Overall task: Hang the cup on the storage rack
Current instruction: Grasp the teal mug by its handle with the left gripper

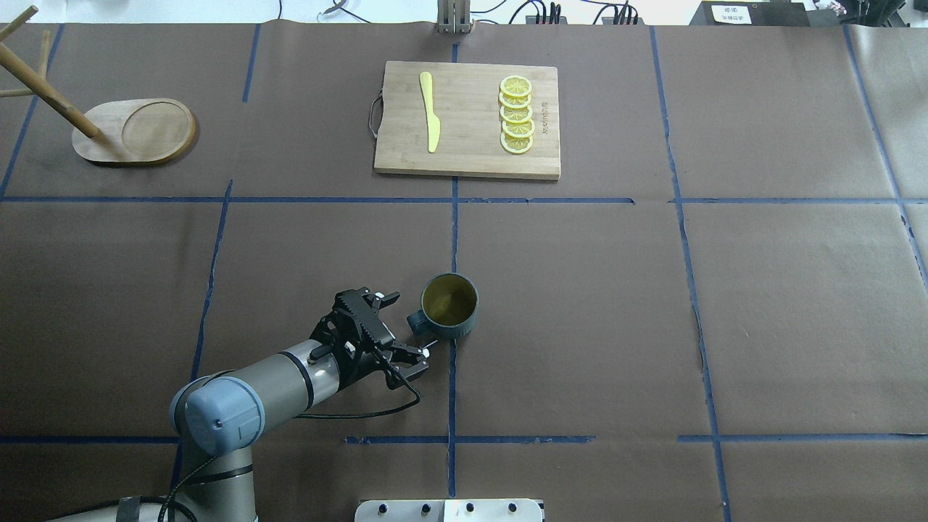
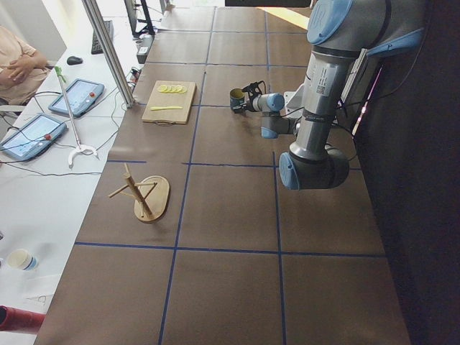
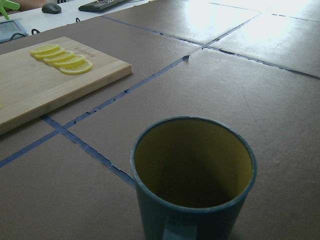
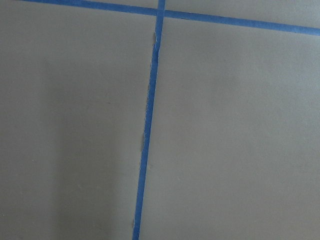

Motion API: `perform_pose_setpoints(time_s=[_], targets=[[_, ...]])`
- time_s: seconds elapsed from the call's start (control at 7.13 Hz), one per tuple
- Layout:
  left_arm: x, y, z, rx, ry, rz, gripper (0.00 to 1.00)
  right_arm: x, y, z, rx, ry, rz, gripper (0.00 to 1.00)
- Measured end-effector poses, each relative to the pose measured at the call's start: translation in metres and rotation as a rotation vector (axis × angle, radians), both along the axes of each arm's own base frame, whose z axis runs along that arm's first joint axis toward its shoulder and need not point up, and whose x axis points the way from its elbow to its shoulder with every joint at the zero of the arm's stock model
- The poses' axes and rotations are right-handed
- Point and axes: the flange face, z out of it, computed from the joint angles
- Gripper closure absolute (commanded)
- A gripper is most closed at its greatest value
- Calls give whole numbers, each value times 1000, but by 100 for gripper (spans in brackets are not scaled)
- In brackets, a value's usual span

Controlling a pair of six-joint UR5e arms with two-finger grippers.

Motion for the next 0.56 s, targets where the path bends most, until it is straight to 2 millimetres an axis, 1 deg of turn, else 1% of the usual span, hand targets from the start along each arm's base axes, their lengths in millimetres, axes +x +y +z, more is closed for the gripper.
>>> perform_pose_setpoints(time_s=[0.14, 0.28, 0.42, 0.56], targets=[[8, 0, 4, -1, 8, 3, 4, 0, 0, 0, 0, 1, 0, 0], [19, 0, -1, -2, 23, 10, 6, 0, 0, 0, 0, 1, 1, 0], [26, 0, -7, -1, 37, 15, 18, 0, 0, 0, 0, 1, 1, 0], [30, 0, -12, -1, 46, 18, 55, 0, 0, 0, -1, 1, 1, 0]])
